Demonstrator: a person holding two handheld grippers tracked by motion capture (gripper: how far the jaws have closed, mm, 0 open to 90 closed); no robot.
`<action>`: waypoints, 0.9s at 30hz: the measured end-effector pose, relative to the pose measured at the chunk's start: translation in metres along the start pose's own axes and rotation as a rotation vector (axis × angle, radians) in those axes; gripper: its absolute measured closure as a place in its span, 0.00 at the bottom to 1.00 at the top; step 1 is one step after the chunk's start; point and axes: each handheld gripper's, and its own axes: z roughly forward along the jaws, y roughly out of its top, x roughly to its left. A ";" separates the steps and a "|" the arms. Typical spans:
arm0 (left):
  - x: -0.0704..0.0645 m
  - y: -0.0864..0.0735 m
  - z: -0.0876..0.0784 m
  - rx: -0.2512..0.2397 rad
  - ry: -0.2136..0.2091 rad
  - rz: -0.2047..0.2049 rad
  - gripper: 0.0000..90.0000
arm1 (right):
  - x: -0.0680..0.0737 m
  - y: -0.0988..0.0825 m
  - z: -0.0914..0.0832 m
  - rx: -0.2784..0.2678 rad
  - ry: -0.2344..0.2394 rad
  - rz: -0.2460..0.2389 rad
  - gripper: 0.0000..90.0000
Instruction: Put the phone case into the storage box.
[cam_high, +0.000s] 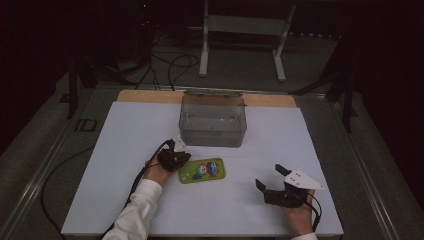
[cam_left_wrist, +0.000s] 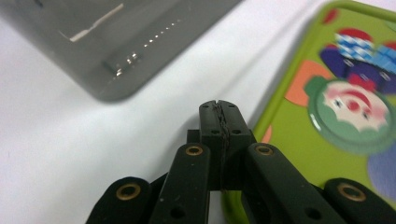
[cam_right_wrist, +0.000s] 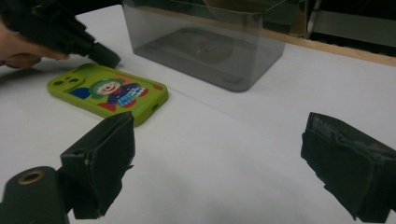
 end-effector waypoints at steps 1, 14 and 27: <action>-0.001 -0.001 -0.001 0.001 0.000 0.000 1.00 | 0.000 0.000 0.000 0.001 -0.002 0.000 0.11; 0.009 -0.010 -0.056 -0.282 0.024 -0.142 0.86 | 0.000 0.000 0.000 -0.006 -0.002 0.004 0.11; 0.003 -0.080 -0.142 -0.414 0.205 -0.255 0.11 | 0.003 0.006 0.003 -0.057 0.026 0.009 0.11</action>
